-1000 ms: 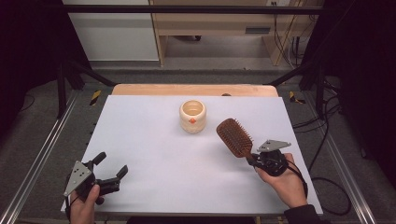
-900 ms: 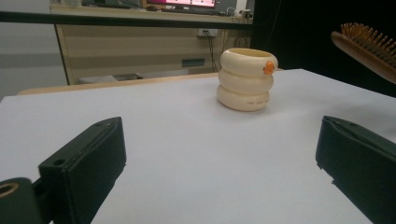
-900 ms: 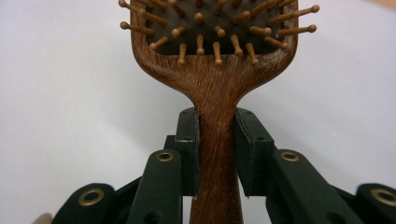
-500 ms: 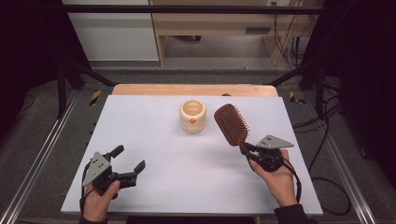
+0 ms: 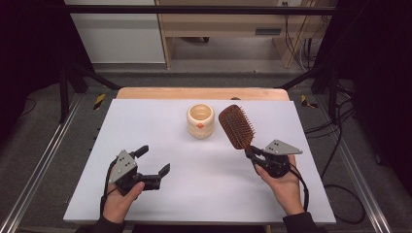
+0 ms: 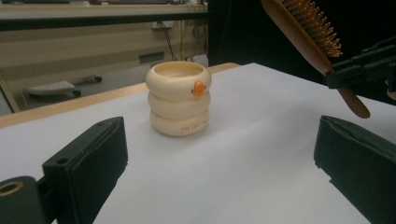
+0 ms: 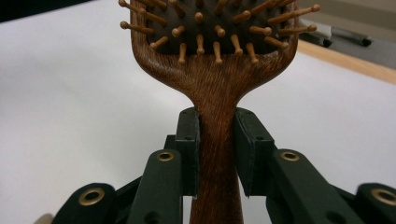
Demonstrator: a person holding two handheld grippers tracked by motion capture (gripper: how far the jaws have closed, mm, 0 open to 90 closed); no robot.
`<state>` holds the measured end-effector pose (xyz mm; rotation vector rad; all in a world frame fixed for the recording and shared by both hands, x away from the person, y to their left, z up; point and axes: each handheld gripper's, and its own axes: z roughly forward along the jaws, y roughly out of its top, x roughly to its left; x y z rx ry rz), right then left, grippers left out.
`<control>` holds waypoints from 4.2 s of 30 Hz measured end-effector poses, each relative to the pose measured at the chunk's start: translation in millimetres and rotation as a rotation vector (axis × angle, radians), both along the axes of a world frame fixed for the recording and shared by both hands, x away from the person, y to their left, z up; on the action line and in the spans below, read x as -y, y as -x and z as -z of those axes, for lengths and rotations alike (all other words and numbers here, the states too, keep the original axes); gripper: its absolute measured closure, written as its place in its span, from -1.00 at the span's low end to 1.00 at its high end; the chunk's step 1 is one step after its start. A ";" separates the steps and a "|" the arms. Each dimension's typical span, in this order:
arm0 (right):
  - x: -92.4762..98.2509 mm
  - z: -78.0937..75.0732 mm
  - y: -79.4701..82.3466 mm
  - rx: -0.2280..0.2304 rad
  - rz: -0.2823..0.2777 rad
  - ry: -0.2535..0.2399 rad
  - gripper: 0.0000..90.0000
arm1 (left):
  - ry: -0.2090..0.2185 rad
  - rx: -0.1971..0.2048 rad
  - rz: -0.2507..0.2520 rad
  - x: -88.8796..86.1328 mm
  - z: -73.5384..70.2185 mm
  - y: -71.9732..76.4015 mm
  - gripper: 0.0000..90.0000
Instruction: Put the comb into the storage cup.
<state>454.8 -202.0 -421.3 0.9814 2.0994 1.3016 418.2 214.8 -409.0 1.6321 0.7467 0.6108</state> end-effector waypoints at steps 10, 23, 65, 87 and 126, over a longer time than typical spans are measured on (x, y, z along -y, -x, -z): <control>-33.1 -25.3 -11.6 0.079 -0.047 -0.053 0.62 | 0.027 0.025 0.038 11.2 -34.2 -21.4 -0.94; -55.7 -28.5 -16.2 0.099 -0.072 -0.068 0.62 | 0.052 0.022 0.120 45.5 -62.4 -41.0 -0.93; -91.6 -10.2 -0.3 0.173 -0.131 -0.058 0.62 | 0.251 -0.128 0.100 80.7 -63.1 -70.4 -0.73; -98.5 -7.9 3.4 0.184 -0.134 -0.065 0.62 | 0.351 -0.185 0.100 83.3 -64.1 -71.0 -0.12; -61.6 -3.2 -10.6 0.030 0.018 -0.017 -0.59 | 0.424 -0.138 0.058 60.1 -83.5 -73.8 0.13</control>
